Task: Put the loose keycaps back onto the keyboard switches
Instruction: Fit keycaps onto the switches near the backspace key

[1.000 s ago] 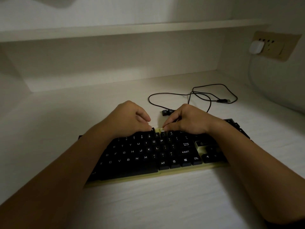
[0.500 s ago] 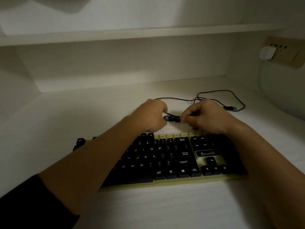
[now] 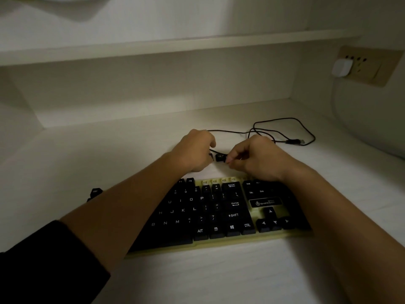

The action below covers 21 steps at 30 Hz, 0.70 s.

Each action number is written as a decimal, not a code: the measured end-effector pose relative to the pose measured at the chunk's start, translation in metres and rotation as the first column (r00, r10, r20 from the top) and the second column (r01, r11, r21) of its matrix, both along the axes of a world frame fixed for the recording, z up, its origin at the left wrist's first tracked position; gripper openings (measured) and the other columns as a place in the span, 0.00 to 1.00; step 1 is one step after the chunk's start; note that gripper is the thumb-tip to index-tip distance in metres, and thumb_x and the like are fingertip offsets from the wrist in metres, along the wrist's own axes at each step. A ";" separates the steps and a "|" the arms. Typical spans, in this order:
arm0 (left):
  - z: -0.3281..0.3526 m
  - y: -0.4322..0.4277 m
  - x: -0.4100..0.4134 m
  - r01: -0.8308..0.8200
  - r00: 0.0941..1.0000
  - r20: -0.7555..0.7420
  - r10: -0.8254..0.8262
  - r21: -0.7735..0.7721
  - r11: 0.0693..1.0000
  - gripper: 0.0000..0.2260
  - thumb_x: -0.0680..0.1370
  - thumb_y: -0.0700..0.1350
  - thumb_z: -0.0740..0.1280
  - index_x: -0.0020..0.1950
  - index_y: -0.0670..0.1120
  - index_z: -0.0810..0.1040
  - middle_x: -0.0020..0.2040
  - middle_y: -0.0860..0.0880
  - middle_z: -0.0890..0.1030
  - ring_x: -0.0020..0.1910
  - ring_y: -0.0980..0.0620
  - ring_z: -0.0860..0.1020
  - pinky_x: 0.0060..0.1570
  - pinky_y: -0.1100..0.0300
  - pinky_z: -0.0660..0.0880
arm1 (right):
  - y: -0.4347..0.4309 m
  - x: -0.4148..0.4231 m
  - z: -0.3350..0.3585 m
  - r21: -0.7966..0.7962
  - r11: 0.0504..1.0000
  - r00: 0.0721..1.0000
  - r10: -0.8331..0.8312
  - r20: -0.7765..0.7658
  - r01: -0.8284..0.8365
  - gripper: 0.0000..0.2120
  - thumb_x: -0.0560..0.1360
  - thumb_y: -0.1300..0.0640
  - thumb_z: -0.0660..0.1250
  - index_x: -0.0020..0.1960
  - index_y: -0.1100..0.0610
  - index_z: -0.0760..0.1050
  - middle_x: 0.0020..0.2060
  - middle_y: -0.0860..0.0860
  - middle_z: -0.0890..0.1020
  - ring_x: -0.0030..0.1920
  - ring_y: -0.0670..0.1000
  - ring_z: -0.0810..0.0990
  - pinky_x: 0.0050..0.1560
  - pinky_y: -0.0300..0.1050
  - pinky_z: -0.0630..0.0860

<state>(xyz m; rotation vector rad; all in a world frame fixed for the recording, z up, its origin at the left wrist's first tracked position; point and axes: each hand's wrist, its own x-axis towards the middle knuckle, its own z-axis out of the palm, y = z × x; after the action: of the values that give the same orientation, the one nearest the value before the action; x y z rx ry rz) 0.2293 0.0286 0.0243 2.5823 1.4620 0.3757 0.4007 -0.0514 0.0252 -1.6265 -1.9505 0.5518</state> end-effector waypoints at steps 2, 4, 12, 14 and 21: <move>0.007 -0.005 -0.005 0.019 0.999 0.037 -0.018 -0.031 0.999 0.16 0.73 0.43 0.73 0.60 0.46 0.79 0.52 0.47 0.83 0.50 0.50 0.80 0.49 0.59 0.75 | 0.000 -0.001 -0.001 -0.018 1.000 1.000 0.004 -0.010 -0.004 0.04 0.75 0.56 0.73 0.47 0.51 0.86 0.41 0.43 0.86 0.42 0.37 0.81 0.41 0.27 0.73; 0.016 -0.015 -0.013 0.048 0.994 0.097 -0.041 -0.065 0.997 0.12 0.73 0.43 0.73 0.56 0.46 0.82 0.49 0.48 0.84 0.48 0.52 0.81 0.52 0.59 0.77 | -0.001 -0.004 -0.002 -0.026 0.999 0.999 0.018 -0.032 -0.018 0.04 0.75 0.56 0.73 0.46 0.50 0.87 0.41 0.43 0.86 0.42 0.38 0.82 0.43 0.29 0.74; 0.036 -0.050 -0.041 0.257 0.960 0.187 -0.208 -0.297 0.920 0.07 0.72 0.40 0.75 0.48 0.49 0.86 0.40 0.59 0.85 0.41 0.62 0.82 0.50 0.63 0.80 | -0.006 -0.014 -0.001 -0.104 0.993 0.998 0.049 -0.038 -0.053 0.04 0.74 0.56 0.74 0.43 0.50 0.87 0.37 0.43 0.86 0.40 0.37 0.82 0.43 0.29 0.75; 0.035 -0.053 -0.046 0.268 0.960 0.164 -0.227 -0.297 0.917 0.07 0.72 0.41 0.74 0.49 0.49 0.86 0.39 0.60 0.84 0.41 0.62 0.82 0.50 0.64 0.79 | -0.007 -0.017 -0.002 -0.114 0.992 0.998 0.054 -0.026 -0.057 0.04 0.75 0.55 0.73 0.44 0.50 0.87 0.38 0.43 0.87 0.42 0.39 0.83 0.46 0.33 0.77; 0.032 -0.050 -0.048 0.263 0.963 0.131 -0.235 -0.269 0.927 0.07 0.75 0.42 0.72 0.51 0.48 0.86 0.43 0.57 0.86 0.42 0.62 0.82 0.50 0.63 0.79 | -0.008 -0.019 -0.005 -0.134 0.990 0.999 0.043 -0.022 -0.046 0.05 0.75 0.54 0.72 0.45 0.50 0.87 0.40 0.44 0.87 0.44 0.42 0.83 0.51 0.39 0.79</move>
<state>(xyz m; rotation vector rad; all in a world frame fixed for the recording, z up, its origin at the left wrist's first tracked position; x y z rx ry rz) 0.1818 -0.0216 0.0566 2.4377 1.0496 0.2327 0.3813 -0.0589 0.0206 -1.6556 -1.9771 0.7280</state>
